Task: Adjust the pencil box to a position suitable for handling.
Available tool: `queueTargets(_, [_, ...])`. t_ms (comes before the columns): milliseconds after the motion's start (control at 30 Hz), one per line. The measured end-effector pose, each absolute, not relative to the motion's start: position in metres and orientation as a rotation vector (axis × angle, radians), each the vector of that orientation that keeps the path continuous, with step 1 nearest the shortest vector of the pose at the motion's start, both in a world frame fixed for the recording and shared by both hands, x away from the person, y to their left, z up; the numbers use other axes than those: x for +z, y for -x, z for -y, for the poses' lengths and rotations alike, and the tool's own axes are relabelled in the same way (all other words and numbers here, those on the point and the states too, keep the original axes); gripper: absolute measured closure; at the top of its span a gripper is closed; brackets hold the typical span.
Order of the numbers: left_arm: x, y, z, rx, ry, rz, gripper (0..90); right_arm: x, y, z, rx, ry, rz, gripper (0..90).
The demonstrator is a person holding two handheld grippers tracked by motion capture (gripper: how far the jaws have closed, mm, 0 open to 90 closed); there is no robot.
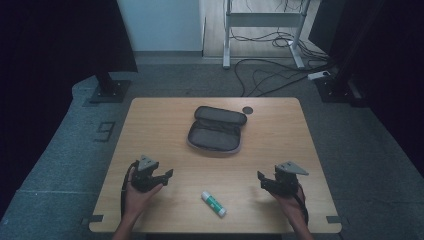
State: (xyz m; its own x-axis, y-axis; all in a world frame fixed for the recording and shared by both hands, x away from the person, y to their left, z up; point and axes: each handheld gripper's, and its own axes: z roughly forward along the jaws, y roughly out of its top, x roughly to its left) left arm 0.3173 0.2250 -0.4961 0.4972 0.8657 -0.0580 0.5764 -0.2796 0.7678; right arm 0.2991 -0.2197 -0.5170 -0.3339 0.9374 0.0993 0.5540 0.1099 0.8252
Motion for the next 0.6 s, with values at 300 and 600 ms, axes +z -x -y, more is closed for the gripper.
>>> queueTargets(300, [-0.472,-0.336,-0.208,0.482,-1.97,-1.137,34.4,-0.493,-0.315,0.199,1.194,-1.401,-1.923,26.7])
queueTargets(600, [-0.472,-0.356,-0.195,0.467,-1.99,-1.138,36.4,-0.486,-0.333,0.181,1.21,-1.378,-1.942,29.3])
